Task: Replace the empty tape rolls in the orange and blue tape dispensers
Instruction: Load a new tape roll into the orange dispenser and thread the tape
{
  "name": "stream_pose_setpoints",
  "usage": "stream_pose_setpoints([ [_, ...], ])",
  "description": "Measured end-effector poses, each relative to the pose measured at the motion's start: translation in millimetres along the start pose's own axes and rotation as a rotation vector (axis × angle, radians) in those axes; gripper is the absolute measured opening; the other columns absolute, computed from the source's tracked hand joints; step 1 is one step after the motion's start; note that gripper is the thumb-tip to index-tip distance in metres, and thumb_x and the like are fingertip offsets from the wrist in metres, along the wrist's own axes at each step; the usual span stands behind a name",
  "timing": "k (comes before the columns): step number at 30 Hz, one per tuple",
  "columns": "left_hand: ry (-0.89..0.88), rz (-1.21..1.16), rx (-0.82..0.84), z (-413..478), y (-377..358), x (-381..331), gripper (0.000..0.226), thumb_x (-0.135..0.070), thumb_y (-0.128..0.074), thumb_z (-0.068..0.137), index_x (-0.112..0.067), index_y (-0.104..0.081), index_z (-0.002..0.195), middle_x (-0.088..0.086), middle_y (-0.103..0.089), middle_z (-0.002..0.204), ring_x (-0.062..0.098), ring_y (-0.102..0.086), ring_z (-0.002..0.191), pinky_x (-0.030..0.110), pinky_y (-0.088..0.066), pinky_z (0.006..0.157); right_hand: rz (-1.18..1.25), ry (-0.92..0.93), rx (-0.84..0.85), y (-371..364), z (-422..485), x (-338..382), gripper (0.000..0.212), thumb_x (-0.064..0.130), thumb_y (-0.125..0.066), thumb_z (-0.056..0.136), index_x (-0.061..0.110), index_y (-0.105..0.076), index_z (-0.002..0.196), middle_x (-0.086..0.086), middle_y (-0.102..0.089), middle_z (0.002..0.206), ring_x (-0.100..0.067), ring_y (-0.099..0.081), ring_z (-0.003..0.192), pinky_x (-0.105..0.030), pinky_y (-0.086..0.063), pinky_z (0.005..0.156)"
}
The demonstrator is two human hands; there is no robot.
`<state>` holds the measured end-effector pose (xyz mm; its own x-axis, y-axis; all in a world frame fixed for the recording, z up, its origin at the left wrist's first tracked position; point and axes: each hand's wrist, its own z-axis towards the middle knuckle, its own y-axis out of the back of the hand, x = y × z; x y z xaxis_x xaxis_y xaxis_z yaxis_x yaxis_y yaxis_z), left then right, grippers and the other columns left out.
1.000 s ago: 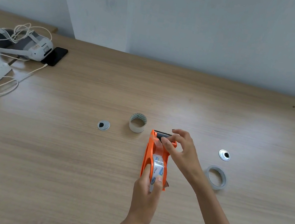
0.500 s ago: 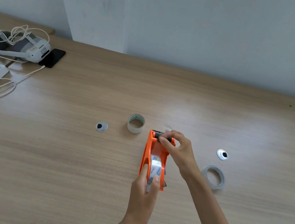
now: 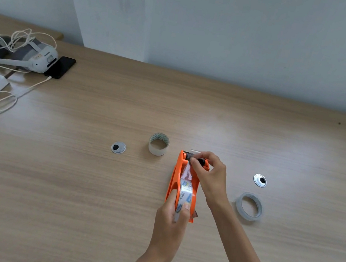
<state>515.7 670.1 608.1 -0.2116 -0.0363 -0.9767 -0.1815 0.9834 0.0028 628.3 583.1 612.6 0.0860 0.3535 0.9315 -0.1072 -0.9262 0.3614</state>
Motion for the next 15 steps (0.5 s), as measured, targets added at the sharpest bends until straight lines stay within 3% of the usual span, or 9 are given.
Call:
stream_pose_setpoints([
  [3,0.006,0.021,0.010,-1,-1,1,0.037,-0.009,-0.045,0.096,-0.011,-0.047,0.133,0.008,-0.064,0.117,-0.002,-0.063,0.094,0.006,-0.049,0.068,0.056,-0.042,0.051,1,4,3,0.011,0.018,-0.070,0.081,0.027,-0.065,0.077,-0.002,-0.067,0.098,-0.019,-0.065,0.093,-0.031,-0.056,0.077],
  [10,-0.004,0.002,0.037,3,3,3,0.035,-0.019,-0.046,0.095,-0.010,-0.050,0.129,0.007,-0.065,0.108,-0.004,-0.064,0.086,0.007,-0.049,0.066,0.139,-0.130,0.184,1,8,14,0.007,0.014,-0.065,0.085,0.019,-0.064,0.082,0.007,-0.065,0.083,-0.007,-0.063,0.069,-0.007,-0.048,0.052],
  [13,-0.019,-0.002,0.052,2,7,3,0.048,-0.030,-0.044,0.085,-0.011,-0.051,0.129,0.005,-0.065,0.105,0.000,-0.063,0.086,0.010,-0.050,0.067,0.081,-0.202,0.320,6,18,22,0.005,0.017,-0.062,0.088,0.016,-0.066,0.091,0.002,-0.066,0.080,-0.009,-0.062,0.070,-0.008,-0.047,0.048],
  [15,-0.029,-0.005,0.075,0,10,5,0.044,-0.030,-0.045,0.084,-0.015,-0.052,0.125,0.001,-0.065,0.097,0.000,-0.063,0.084,0.011,-0.051,0.066,0.020,-0.211,0.432,9,27,28,0.014,0.027,-0.062,0.088,0.016,-0.068,0.095,0.003,-0.066,0.081,-0.009,-0.062,0.073,-0.014,-0.048,0.052],
])
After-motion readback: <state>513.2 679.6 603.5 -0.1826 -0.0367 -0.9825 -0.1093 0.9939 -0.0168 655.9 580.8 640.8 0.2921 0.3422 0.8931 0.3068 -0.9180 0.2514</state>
